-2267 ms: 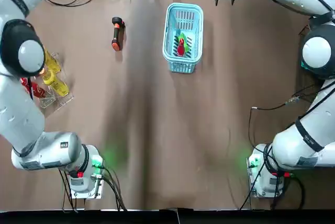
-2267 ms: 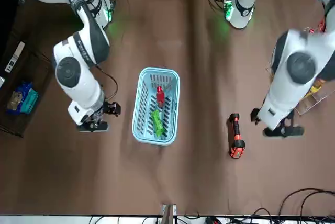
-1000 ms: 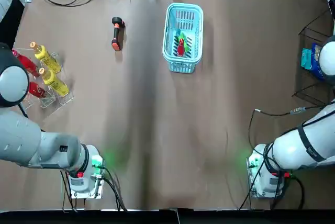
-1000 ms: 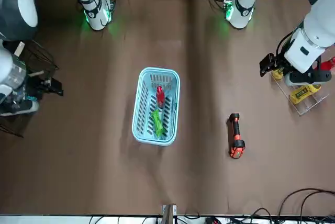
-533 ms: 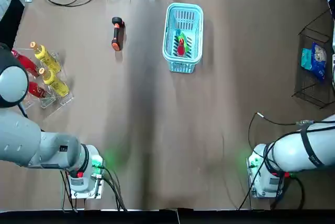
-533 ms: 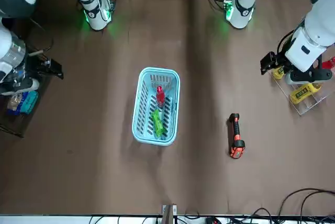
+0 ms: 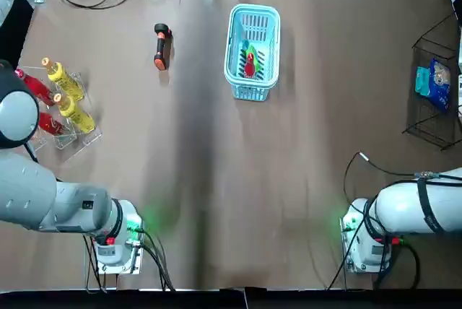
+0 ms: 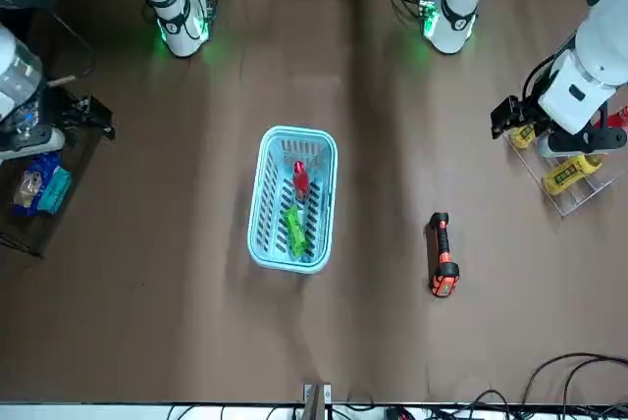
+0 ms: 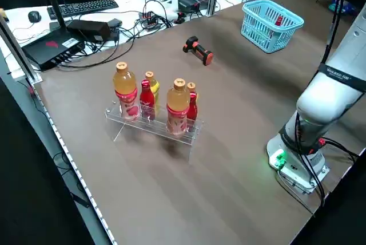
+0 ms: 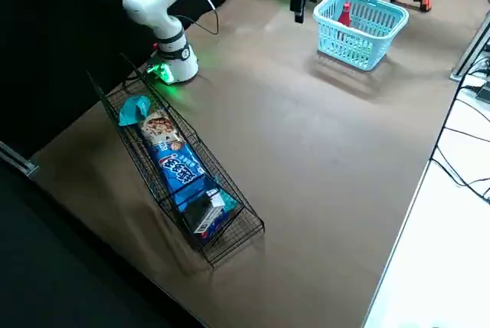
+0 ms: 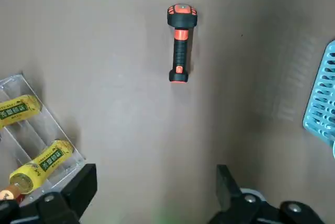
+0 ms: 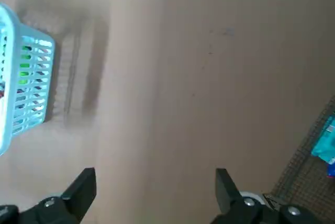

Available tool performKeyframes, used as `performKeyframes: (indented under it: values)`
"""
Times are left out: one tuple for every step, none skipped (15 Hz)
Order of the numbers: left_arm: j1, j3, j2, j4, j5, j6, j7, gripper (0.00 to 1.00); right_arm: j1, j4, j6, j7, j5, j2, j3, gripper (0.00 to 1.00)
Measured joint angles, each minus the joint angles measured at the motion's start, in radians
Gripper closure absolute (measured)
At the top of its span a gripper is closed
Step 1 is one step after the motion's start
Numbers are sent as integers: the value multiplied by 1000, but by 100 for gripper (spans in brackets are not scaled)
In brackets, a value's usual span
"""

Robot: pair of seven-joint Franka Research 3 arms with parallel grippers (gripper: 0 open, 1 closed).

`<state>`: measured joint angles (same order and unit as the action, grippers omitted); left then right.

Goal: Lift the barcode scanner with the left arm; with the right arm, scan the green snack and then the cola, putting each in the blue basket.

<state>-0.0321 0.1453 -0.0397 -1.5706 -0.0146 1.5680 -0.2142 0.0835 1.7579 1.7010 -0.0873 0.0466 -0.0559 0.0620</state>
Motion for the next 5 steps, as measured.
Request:
performKeyframes:
  values:
    - [0, 0, 0, 0, 0, 0, 0, 0, -13, -1, 0, 0, -10, -1, 0, 0]
    - [0, 0, 0, 0, 0, 0, 0, 0, -23, -9, 1, 0, -18, -3, 0, 0]
    - [0, 0, 0, 0, 0, 0, 0, 0, -29, -26, -1, 0, -22, -3, 0, 0]
    - [0, 0, 0, 0, 0, 0, 0, 0, -30, -53, -19, 0, -23, -4, 0, 0]
    - [0, 0, 0, 0, 0, 0, 0, 0, -30, -85, -53, 0, -25, -5, -1, 0]
